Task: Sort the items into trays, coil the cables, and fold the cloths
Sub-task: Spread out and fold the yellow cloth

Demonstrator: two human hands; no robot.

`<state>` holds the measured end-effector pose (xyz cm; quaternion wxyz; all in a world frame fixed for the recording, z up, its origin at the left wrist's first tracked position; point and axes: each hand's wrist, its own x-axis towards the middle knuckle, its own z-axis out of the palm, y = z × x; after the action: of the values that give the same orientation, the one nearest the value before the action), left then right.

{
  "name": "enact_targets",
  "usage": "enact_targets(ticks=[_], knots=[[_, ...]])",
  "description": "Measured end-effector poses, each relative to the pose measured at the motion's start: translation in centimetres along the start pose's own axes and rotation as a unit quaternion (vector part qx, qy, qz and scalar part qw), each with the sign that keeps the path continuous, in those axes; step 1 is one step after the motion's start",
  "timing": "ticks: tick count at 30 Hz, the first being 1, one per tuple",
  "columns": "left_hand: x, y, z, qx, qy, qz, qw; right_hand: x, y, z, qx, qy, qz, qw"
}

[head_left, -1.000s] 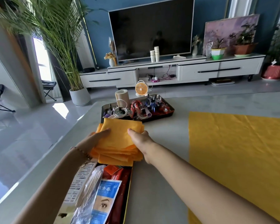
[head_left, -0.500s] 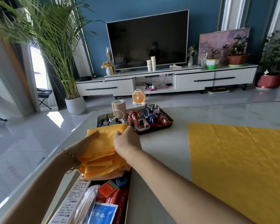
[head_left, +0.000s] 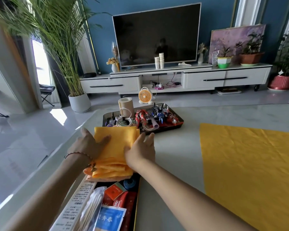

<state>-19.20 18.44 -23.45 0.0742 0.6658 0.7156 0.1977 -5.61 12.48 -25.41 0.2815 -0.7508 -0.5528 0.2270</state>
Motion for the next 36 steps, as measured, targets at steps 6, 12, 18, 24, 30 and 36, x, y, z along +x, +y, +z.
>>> enact_targets(ticks=[6,12,18,24,30,36], knots=[[-1.1,0.6,2.2,0.173,-0.022,0.193,0.966,1.4,0.1,0.4,-0.148,0.049,-0.289,0.944],[1.1,-1.0,4.3,0.052,-0.106,0.196,0.973,3.4,1.6,2.6,-0.208,-0.063,-0.235,0.947],[0.9,-2.2,5.8,-0.052,-0.113,0.155,0.98,3.2,2.8,4.6,-0.178,-0.047,-0.25,0.951],[0.8,-2.3,6.0,-0.035,-0.104,0.154,0.982,2.7,3.1,5.1,-0.151,-0.032,-0.252,0.955],[0.6,-2.2,5.7,0.031,-0.124,0.133,0.983,-2.4,5.9,2.3,-0.119,-0.092,-0.29,0.945],[0.0,-1.2,4.7,0.176,-0.116,0.125,0.97,-8.0,14.3,-4.7,-0.013,0.023,-0.201,0.979]])
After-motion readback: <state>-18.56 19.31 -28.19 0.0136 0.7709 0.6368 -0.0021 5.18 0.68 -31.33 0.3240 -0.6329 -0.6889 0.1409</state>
